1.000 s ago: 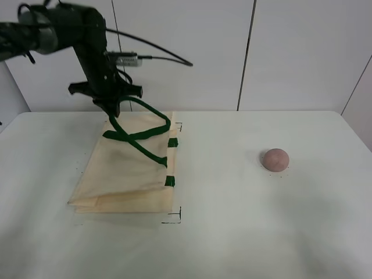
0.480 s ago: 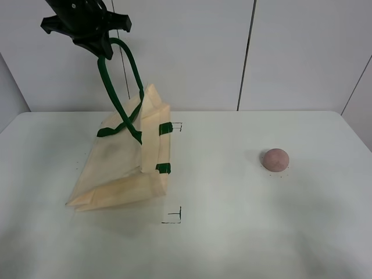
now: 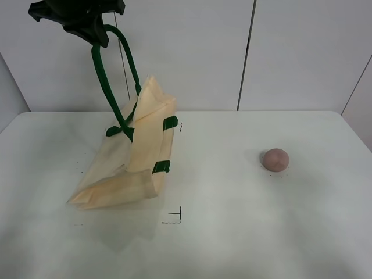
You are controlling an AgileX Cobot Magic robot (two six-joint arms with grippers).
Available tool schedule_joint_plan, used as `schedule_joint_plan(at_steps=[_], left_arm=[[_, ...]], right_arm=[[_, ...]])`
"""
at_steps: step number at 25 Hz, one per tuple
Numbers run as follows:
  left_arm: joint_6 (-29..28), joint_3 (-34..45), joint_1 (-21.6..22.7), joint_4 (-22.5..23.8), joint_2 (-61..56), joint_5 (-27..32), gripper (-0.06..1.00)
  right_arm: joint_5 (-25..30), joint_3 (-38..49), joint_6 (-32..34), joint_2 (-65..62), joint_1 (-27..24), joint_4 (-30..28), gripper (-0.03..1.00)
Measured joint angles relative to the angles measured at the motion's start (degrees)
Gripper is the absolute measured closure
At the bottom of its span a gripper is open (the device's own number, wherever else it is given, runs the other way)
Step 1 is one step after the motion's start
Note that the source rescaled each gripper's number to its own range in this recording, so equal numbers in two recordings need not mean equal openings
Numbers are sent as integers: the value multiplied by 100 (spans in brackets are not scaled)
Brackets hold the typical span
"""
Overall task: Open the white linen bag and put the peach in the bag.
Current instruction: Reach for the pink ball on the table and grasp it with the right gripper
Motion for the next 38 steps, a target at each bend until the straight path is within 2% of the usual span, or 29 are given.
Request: schedule_joint_plan(at_steps=[4, 8, 12, 17, 21, 25, 31, 33, 38], left_arm=[[6, 5, 0, 0, -31, 0, 94], [6, 5, 0, 0, -31, 0, 94], [12, 5, 0, 0, -31, 0, 94], [12, 5, 0, -25, -31, 0, 94], [14, 5, 0, -25, -31, 0, 94], [14, 5, 0, -25, -31, 0, 94], [18, 5, 0, -25, -31, 0, 94], [18, 5, 0, -25, -31, 0, 94], [18, 5, 0, -25, -31, 0, 94]], right_arm=[[-662, -493, -30, 1933, 0, 270, -3], [-970, -1386, -272, 4159, 0, 434, -3], [-800, -2644, -471, 6251, 0, 533, -3], [-320, -4043, -562, 8022, 0, 557, -3], [-272, -4547, -707, 8685, 239, 532, -3], [-510, -4627, -687, 8930, 542, 510, -3], [-859, -4639, -626, 9442, 560, 427, -3], [-1133, -4639, -626, 9721, 560, 422, -3], [-1553, -4639, -626, 10203, 560, 605, -3]])
